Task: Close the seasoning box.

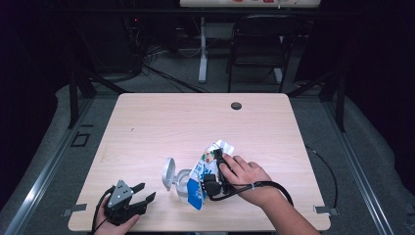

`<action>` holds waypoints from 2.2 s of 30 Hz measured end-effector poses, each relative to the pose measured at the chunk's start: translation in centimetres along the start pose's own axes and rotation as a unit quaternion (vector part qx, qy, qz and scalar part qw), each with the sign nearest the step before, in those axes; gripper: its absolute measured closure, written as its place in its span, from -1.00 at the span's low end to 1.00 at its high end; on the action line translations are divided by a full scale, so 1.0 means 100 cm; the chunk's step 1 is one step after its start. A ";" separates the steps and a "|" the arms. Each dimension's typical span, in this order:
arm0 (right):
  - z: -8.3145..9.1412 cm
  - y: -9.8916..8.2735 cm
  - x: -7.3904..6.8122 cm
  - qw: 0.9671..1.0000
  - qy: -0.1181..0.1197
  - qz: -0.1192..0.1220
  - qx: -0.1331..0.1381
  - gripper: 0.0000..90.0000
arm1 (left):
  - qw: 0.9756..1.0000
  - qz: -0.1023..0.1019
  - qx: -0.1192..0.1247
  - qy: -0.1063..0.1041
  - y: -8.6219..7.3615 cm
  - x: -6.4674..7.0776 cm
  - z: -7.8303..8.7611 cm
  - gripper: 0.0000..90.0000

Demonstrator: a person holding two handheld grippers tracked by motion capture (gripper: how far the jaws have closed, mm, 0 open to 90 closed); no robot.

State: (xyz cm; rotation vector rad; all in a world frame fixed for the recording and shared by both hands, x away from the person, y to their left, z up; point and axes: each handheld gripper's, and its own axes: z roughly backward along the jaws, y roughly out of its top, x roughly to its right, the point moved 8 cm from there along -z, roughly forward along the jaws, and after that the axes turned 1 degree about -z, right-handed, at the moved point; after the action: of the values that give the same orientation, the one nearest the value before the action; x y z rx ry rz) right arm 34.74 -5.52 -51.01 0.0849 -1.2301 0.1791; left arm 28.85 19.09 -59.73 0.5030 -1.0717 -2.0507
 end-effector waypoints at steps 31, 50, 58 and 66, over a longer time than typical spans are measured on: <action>-0.001 0.001 -0.003 1.000 0.001 -0.004 0.004 0.62 | 1.000 0.002 0.001 0.001 0.000 0.000 0.000 0.04; -0.001 -0.003 -0.006 1.000 0.014 -0.028 0.001 0.62 | 1.000 0.001 -0.002 0.000 -0.001 0.000 0.000 0.04; -0.002 -0.003 -0.008 0.998 0.026 -0.054 0.007 0.62 | 1.000 0.001 -0.001 0.000 0.000 0.000 0.000 0.04; -0.001 -0.006 -0.011 0.996 0.041 -0.085 0.007 0.62 | 1.000 0.002 -0.002 0.000 -0.001 -0.001 0.000 0.04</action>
State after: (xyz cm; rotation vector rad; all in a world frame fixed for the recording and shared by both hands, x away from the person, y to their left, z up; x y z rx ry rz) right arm 34.64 -6.14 -52.04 0.1910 -1.1339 0.0428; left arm 28.87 19.15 -59.79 0.4984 -1.0682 -2.0484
